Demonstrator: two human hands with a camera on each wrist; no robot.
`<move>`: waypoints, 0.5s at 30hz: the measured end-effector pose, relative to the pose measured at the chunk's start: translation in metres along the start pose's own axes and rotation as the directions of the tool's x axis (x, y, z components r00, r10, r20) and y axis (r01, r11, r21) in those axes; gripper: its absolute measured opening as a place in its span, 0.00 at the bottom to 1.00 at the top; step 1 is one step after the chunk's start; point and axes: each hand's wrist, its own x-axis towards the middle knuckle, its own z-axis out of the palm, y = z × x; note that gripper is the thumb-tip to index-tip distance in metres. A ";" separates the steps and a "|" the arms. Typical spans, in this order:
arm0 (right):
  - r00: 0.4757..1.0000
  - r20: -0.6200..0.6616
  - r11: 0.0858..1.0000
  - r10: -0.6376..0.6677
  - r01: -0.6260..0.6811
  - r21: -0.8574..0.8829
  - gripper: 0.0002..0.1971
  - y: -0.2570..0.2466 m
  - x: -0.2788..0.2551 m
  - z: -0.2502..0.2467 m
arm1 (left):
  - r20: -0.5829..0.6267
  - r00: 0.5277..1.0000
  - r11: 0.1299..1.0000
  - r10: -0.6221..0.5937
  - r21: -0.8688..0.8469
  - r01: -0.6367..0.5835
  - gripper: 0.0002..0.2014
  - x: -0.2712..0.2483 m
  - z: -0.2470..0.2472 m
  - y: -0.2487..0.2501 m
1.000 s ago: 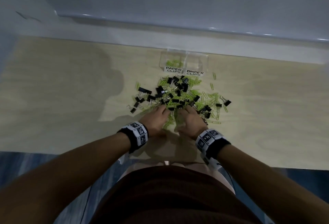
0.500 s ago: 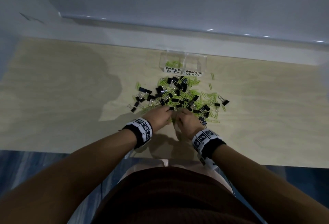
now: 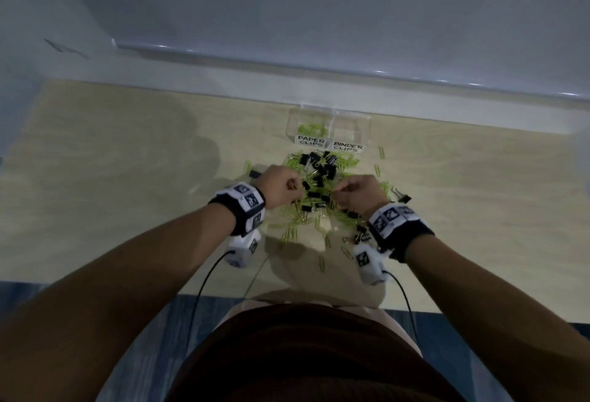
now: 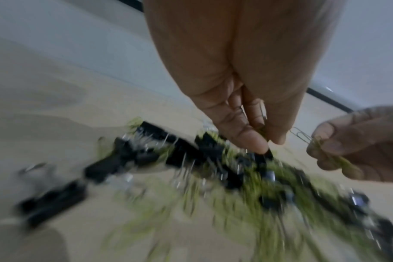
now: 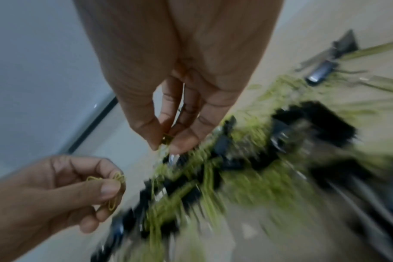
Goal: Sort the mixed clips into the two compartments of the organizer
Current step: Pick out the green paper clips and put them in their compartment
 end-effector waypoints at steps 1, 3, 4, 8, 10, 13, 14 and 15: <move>1.000 -0.014 1.000 -0.008 0.008 0.028 0.04 -0.011 0.007 -0.006 | -0.045 0.999 0.998 -0.015 -0.056 0.013 0.08 0.008 -0.009 0.004; 0.998 -0.052 0.999 -0.043 0.045 0.030 0.03 -0.033 0.026 -0.015 | -0.143 0.989 0.995 -0.041 -0.100 0.027 0.09 0.025 -0.026 0.015; 0.995 -0.079 0.998 -0.065 0.066 0.007 0.03 -0.046 0.037 -0.019 | -0.188 0.981 0.994 -0.054 -0.102 0.035 0.08 0.035 -0.035 0.020; 0.982 -0.176 0.995 -0.073 0.059 -0.083 0.02 -0.087 0.084 -0.020 | -0.286 0.950 0.989 -0.127 -0.112 0.099 0.08 0.077 -0.061 0.038; 0.974 -0.214 0.988 -0.068 0.037 -0.149 0.03 -0.101 0.102 -0.017 | -0.305 0.941 0.988 -0.144 -0.091 0.122 0.08 0.093 -0.068 0.041; 0.963 -0.248 0.973 -0.108 0.051 -0.224 0.04 -0.111 0.111 -0.013 | -0.319 0.935 0.985 -0.151 -0.133 0.114 0.13 0.097 -0.070 0.040; 0.962 -0.240 0.968 -0.133 0.074 -0.239 0.07 -0.111 0.111 -0.013 | -0.321 0.935 0.982 -0.153 -0.152 0.108 0.16 0.094 -0.070 0.035; 0.960 -0.226 0.959 -0.167 0.105 -0.264 0.10 -0.108 0.109 -0.011 | -0.321 0.936 0.984 -0.143 -0.150 0.099 0.19 0.088 -0.070 0.029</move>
